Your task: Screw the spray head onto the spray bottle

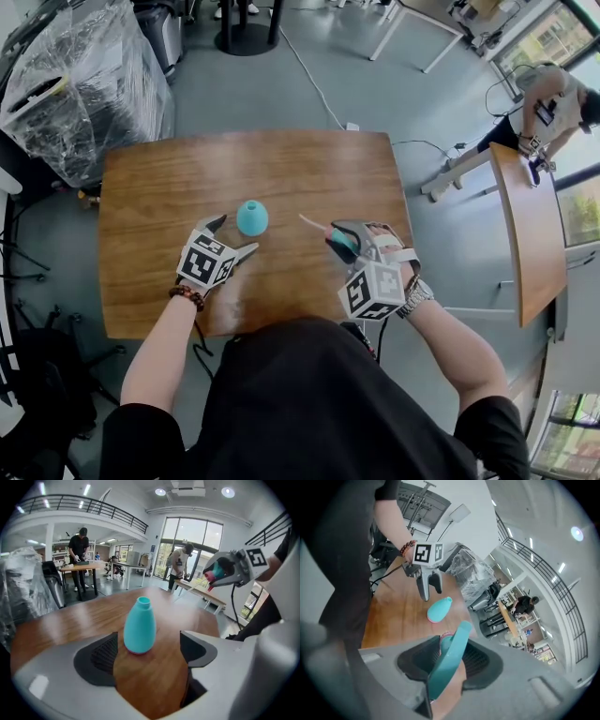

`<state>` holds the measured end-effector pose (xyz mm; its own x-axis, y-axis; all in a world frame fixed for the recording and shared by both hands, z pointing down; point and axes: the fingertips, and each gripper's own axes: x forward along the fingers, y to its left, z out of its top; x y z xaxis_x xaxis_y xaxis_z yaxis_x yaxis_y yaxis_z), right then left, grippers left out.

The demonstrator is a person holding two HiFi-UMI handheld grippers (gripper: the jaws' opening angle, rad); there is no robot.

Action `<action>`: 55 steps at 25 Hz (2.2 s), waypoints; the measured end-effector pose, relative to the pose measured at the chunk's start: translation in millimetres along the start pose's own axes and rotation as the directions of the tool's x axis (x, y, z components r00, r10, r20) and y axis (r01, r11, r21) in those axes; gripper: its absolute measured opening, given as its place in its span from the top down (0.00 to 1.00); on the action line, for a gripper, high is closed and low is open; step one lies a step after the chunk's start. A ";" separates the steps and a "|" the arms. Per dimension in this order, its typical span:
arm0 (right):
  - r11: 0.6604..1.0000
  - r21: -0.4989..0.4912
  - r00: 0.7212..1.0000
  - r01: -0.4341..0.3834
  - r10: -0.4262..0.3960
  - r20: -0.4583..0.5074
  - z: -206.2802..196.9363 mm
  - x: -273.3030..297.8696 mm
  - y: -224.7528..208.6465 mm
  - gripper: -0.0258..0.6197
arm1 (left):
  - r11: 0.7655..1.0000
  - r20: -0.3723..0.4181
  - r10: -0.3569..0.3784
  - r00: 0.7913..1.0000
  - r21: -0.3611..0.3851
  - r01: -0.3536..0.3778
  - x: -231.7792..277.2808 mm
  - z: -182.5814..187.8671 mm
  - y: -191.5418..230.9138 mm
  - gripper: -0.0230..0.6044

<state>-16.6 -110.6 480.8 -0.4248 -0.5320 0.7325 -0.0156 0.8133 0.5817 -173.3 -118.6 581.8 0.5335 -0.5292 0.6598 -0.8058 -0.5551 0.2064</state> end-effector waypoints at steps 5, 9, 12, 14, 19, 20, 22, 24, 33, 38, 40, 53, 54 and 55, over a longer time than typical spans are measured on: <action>1.000 0.029 1.000 0.010 -0.010 -0.014 3.7 -8.9 -5.7 0.76 | 0.989 0.097 0.106 0.990 0.092 -0.115 28.0 -0.8 24.4 0.15; 0.999 0.043 0.999 0.013 -0.011 -0.036 1.6 -15.1 -3.0 0.76 | 0.982 0.133 0.103 0.986 0.141 -0.122 49.1 -0.3 26.6 0.10; 0.999 0.052 0.999 0.015 -0.012 -0.044 3.0 -18.6 -1.9 0.76 | 0.982 0.119 0.084 0.989 0.161 -0.103 66.9 -4.4 25.2 0.09; 0.998 0.061 0.999 0.015 -0.012 -0.044 5.7 -19.6 -2.3 0.76 | 0.982 0.107 0.072 0.992 0.169 -0.090 78.5 -6.9 24.9 0.09; 0.996 0.093 1.000 0.014 -0.012 -0.020 16.9 -24.6 -7.4 0.76 | 0.979 0.047 0.059 0.997 0.193 -0.067 96.7 -16.7 22.9 0.21; 0.995 0.098 1.000 0.015 -0.014 -0.014 18.9 -26.4 -9.1 0.76 | 0.978 0.036 0.056 0.998 0.200 -0.062 97.4 -17.5 21.7 0.27; 0.994 0.106 1.000 0.016 -0.015 -0.003 21.7 -30.6 -12.0 0.76 | 0.973 0.004 0.057 0.998 0.223 -0.056 95.5 -17.4 18.8 0.28; 0.994 0.111 1.000 0.009 -0.010 0.013 24.8 -35.0 -13.6 0.76 | 0.956 -0.027 0.078 0.997 0.284 -0.067 88.6 -14.9 15.8 0.29; 0.996 0.060 0.986 -0.060 0.050 0.161 66.6 -61.8 -20.6 0.76 | 0.780 -0.147 0.239 0.960 0.618 -0.100 56.0 -2.5 4.8 0.30; 0.997 0.035 0.983 -0.066 0.059 0.174 75.3 -69.7 -22.1 0.76 | 0.731 -0.200 0.297 0.934 0.677 -0.087 48.2 -8.8 7.6 0.30; 0.997 0.024 0.982 -0.079 0.074 0.176 76.0 -66.9 -17.4 0.76 | 0.711 -0.199 0.308 0.930 0.698 -0.086 44.5 -6.3 3.3 0.30; 0.989 -0.032 0.978 -0.144 0.147 0.151 60.7 -28.4 16.4 0.76 | 0.591 -0.151 0.290 0.945 0.805 -0.052 25.1 36.8 -70.1 0.30; 0.988 -0.035 0.978 -0.148 0.151 0.146 59.4 -27.3 17.7 0.76 | 0.577 -0.150 0.295 0.944 0.815 -0.051 23.6 39.3 -74.9 0.30; 0.988 -0.039 0.978 -0.152 0.156 0.141 58.2 -27.1 18.7 0.76 | 0.559 -0.148 0.304 0.941 0.828 -0.051 22.1 41.4 -79.1 0.30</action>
<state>-58.1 -67.3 451.3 -0.5454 -0.3602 0.7568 0.0841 0.8749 0.4770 -87.1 -113.0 550.1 0.2187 -0.5721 0.7905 -0.2649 -0.8145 -0.5162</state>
